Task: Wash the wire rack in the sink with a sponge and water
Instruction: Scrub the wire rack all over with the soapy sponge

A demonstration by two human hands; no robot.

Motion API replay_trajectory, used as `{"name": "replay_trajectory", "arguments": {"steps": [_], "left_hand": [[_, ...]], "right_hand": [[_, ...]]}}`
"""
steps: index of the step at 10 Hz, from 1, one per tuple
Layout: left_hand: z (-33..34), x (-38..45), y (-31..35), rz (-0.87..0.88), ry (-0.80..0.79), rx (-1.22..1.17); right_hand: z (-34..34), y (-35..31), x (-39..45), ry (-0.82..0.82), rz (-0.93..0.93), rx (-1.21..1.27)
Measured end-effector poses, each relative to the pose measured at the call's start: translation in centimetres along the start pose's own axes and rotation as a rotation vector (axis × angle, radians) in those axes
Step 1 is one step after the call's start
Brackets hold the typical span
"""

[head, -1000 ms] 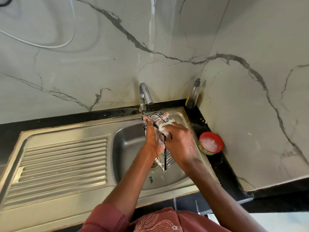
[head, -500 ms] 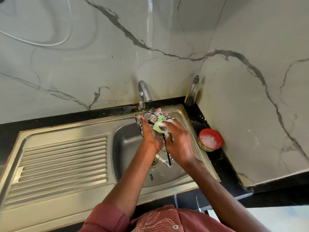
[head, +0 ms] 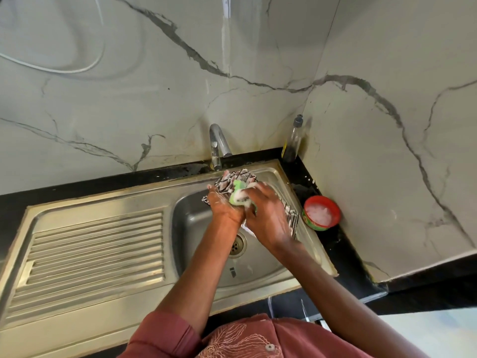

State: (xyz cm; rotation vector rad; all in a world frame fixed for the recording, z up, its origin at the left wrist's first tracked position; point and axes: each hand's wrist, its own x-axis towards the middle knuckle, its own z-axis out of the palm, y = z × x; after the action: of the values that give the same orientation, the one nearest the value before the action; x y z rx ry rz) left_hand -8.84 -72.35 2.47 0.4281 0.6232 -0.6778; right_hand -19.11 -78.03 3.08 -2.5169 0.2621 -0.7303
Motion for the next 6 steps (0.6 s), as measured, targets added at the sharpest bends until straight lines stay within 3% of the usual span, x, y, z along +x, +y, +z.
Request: {"name": "replay_trajectory", "arguments": {"steps": [1,3,4,5,6], "left_hand": [[-0.5,0.4,1.0,0.048,0.007,-0.082],[-1.9,1.2,2.1,0.070,0.068,-0.013],[-1.6,1.1,2.1,0.085,0.086,0.016],[-2.3,0.3,2.0,0.152,0.110,0.129],[-2.9,-1.9,1.1,0.103,-0.002,0.272]], "right_hand": [[-0.2,1.9,-1.6,-0.019,-0.002,-0.055],[0.8,7.0,-4.0,0.009,0.538,0.048],[1.6,6.6,-3.5,0.038,0.681,0.052],[2.1,3.9,-2.3,0.098,0.652,0.035],[2.1,0.7,-1.2,0.053,0.372,0.027]]}}
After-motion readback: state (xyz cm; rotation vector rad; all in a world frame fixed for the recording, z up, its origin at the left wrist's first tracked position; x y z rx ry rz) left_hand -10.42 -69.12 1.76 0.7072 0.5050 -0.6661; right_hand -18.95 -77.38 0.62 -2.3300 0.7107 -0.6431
